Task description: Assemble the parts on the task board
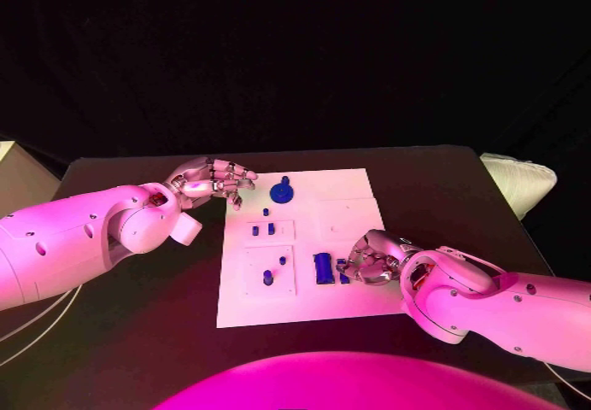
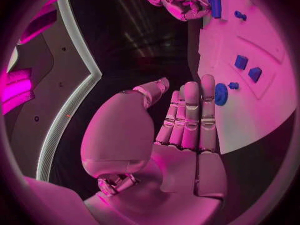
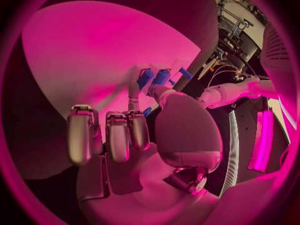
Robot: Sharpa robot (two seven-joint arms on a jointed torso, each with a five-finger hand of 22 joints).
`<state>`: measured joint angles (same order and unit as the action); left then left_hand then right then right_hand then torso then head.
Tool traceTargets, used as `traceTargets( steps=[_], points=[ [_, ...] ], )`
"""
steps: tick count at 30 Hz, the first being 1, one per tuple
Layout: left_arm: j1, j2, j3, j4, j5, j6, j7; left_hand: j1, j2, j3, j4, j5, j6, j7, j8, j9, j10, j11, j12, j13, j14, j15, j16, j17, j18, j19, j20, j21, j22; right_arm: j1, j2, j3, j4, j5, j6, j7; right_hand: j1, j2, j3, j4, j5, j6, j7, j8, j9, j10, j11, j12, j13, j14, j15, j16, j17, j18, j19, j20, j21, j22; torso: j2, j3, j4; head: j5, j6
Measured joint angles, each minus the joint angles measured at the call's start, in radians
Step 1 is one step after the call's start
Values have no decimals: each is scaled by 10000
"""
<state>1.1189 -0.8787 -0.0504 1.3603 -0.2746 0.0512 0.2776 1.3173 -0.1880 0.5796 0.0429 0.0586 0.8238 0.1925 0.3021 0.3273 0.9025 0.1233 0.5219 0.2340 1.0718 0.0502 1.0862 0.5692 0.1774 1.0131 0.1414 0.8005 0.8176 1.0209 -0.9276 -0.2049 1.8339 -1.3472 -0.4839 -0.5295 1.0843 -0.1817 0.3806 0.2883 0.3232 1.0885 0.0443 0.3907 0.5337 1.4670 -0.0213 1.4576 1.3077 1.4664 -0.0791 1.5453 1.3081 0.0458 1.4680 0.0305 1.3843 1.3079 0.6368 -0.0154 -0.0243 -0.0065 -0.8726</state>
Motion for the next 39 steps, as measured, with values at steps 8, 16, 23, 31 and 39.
traceTargets(
  steps=[8, 16, 23, 31, 39],
  points=[
    [0, 1, 0, -4, 0, 6, -4, 0, 0, 0, 0, 0, 0, 0, 0, 0, 0, 0, 0, 1, 0, 0, 0, -1, 0, 0, 0, 0, 0, -1, -9, -1, -8, 23, 12, 33, -357, -116, -167, 30, 642, 0, 0, 78, 62, 0, 0, 0, -1, 0, 0, 0, -1, 0, 0, 0, 0, -1, -2, 3, -1, -5, 0],
    [0, 1, 0, -10, 0, 10, -9, 0, 0, 0, 0, 0, 0, 0, 0, 1, 0, 0, 0, 1, 0, 0, 0, -1, 0, 0, 0, 0, 1, -2, -255, -2, 81, 141, 21, 315, -474, -103, -463, -12, -305, 0, 0, 155, 104, 0, 1, 0, -1, 0, 1, 0, -2, 0, -5, -4, 0, -2, -5, 5, 0, -7, 0],
    [-1, -8, -2, -21, 0, 14, -12, 0, 0, 0, -1, 0, 0, 0, 0, -8, 0, 0, 0, 1, 0, 0, 0, -1, 0, 0, 0, 0, 1, -2, -609, -2, 223, 414, 80, 1014, -190, -200, -705, -40, -1081, 0, 0, 231, 123, 0, 1, -1, -2, 0, 1, -1, -2, -1, -37, -36, 0, -3, -8, 4, -12, 11, 0],
    [-3, -8, -2, -34, 0, 20, -17, 0, 0, 0, -1, 0, 0, 0, 0, -8, 0, 0, 0, 1, 1, 0, 0, -1, 0, 0, 0, 0, 1, -1, -782, 1, 272, 656, 309, 1619, 32, -208, -1004, -30, -1783, -67, -10, 271, 134, 0, 1, -1, -2, 0, 1, -1, -3, 0, -36, -35, -40, -4, -7, 6, -12, -2, 0],
    [-4, -8, -4, -37, 0, 22, -18, 0, 0, 0, -1, 0, 0, 0, 0, -7, 0, 0, 0, 2, 0, 0, 0, 2, 0, 0, 0, 0, 1, -1, -791, -2, 122, 707, 681, 1756, 573, -66, -1254, -67, -2308, -67, -10, 271, 133, 0, 2, -1, -2, 0, 1, -1, -4, -1, -37, -35, -40, -5, -4, 1, -1, -5, 0]
  ],
)
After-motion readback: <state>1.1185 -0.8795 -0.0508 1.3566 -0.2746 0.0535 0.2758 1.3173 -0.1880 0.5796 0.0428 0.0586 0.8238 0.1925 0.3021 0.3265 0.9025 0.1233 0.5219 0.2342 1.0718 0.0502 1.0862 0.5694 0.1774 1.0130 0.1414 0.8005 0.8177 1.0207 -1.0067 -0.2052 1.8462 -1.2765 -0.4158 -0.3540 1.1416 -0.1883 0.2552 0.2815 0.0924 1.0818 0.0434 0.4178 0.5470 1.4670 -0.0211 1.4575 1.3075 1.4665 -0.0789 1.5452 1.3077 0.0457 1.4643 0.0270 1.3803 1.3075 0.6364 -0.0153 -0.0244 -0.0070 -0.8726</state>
